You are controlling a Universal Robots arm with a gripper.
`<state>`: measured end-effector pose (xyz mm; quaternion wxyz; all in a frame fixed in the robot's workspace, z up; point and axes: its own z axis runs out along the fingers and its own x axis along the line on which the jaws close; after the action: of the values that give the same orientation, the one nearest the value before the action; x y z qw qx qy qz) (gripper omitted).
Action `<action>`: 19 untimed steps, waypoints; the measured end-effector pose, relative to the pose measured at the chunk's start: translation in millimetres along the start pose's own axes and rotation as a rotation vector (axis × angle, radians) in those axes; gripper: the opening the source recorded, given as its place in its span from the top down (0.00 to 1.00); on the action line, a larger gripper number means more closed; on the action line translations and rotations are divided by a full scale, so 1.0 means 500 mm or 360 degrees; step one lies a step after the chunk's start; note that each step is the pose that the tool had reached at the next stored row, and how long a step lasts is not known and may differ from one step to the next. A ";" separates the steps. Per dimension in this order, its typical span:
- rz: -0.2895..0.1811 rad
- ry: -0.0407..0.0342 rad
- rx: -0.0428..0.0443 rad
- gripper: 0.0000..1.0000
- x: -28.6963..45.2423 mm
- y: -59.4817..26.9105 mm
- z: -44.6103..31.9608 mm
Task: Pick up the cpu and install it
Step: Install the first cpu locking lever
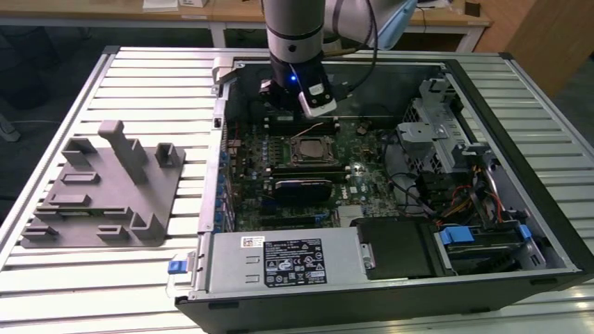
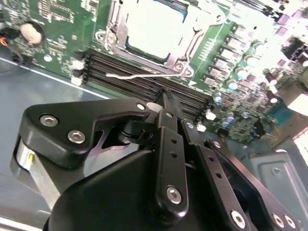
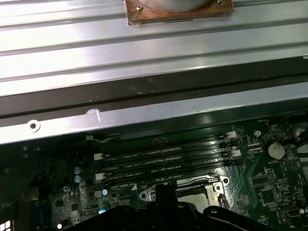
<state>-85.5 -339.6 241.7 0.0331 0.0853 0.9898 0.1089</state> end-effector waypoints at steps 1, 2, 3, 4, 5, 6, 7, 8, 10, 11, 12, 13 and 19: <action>0.0005 -0.0010 -0.0001 0.89 0.000 0.000 0.001; 0.0016 -0.0019 -0.0002 0.89 0.000 0.000 0.002; 0.0029 -0.0027 -0.0001 0.89 0.000 -0.001 0.003; 0.0041 -0.0034 -0.0002 0.89 0.000 -0.001 0.004; 0.0053 -0.0043 -0.0002 0.89 0.000 -0.001 0.006; 0.0063 -0.0051 -0.0002 0.89 0.000 -0.002 0.007; 0.0073 -0.0059 -0.0003 0.89 0.000 -0.002 0.008; 0.0082 -0.0066 -0.0003 0.89 0.000 -0.002 0.009; 0.0103 -0.0080 -0.0004 0.89 0.001 -0.003 0.012; 0.0113 -0.0085 -0.0004 0.89 0.001 -0.003 0.014; 0.0124 -0.0090 -0.0004 0.89 0.001 -0.004 0.016; 0.0134 -0.0095 -0.0003 0.89 0.001 -0.004 0.018; 0.0191 -0.0118 -0.0001 0.89 0.000 -0.007 0.031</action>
<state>-84.9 -339.6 225.7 0.0633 0.1484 0.9810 0.1079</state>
